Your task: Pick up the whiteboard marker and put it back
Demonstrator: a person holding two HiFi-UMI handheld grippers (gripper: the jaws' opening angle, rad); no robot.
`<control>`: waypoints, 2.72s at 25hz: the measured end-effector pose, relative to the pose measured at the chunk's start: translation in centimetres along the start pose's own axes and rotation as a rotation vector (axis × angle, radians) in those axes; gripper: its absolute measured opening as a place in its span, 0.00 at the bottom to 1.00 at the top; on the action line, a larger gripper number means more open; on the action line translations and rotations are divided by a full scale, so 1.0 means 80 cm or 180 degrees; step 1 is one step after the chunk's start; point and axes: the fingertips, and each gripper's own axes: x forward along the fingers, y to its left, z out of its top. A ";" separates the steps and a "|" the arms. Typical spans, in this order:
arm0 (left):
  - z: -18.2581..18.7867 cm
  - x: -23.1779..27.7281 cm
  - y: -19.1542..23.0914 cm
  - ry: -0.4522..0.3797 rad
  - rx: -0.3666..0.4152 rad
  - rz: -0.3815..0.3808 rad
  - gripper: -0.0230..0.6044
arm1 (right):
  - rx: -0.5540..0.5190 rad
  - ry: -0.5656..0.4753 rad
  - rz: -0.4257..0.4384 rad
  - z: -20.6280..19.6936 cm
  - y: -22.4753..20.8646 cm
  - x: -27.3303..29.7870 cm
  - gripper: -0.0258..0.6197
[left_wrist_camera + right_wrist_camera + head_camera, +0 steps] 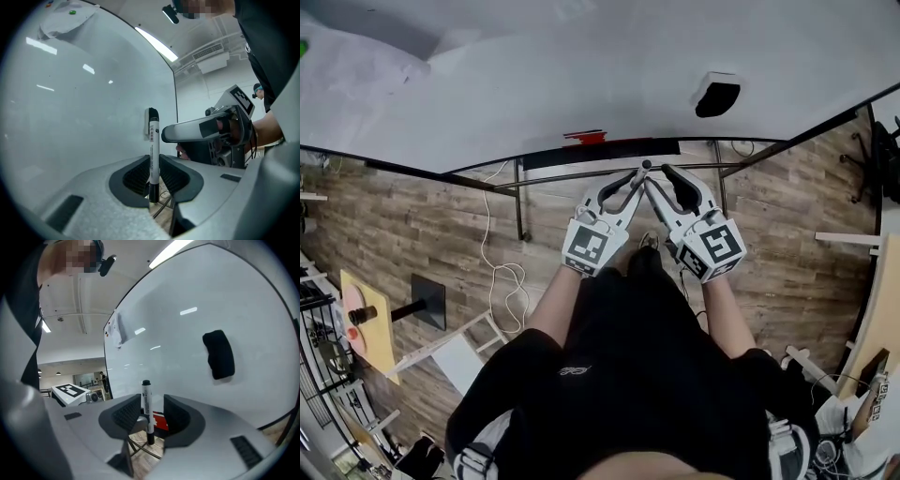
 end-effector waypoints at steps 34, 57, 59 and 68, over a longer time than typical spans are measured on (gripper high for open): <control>-0.041 -0.243 0.130 0.0028 -0.0274 0.1490 0.13 | -0.0717 0.0450 0.0983 -0.031 0.205 0.150 0.13; -0.123 -0.486 0.200 0.0202 -0.0850 0.2578 0.05 | -0.2013 0.1376 0.1201 -0.147 0.390 0.227 0.13; -0.129 -0.476 0.208 0.0212 -0.0890 0.2535 0.05 | -0.1997 0.1421 0.1161 -0.147 0.380 0.234 0.13; -0.167 -0.411 0.255 0.0403 -0.1102 0.2426 0.05 | -0.2296 0.1727 0.0861 -0.164 0.293 0.288 0.13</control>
